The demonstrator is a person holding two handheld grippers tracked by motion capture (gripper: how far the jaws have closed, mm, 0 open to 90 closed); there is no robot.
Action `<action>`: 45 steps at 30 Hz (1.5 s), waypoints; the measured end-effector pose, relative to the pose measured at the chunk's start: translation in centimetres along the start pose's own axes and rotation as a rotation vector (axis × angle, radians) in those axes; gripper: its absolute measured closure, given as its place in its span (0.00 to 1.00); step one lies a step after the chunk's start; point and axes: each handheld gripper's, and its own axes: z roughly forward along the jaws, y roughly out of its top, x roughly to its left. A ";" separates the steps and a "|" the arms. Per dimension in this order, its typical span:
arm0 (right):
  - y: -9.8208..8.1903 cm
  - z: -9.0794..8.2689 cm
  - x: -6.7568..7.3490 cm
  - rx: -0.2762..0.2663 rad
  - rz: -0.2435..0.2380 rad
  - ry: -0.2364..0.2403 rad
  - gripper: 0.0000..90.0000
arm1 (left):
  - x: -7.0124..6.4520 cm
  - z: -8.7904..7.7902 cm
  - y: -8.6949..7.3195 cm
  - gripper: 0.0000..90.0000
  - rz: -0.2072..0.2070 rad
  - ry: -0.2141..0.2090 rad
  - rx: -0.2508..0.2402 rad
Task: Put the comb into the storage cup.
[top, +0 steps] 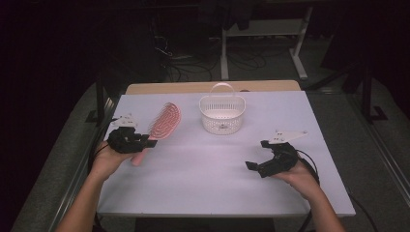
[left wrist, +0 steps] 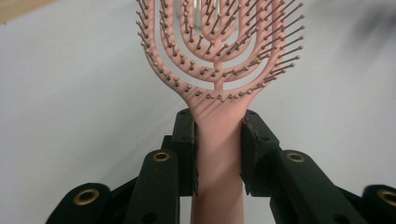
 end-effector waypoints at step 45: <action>0.1 0.1 0.0 -0.009 0.005 0.006 0.00 | -0.7 1.2 3.5 0.78 0.050 -0.053 -0.235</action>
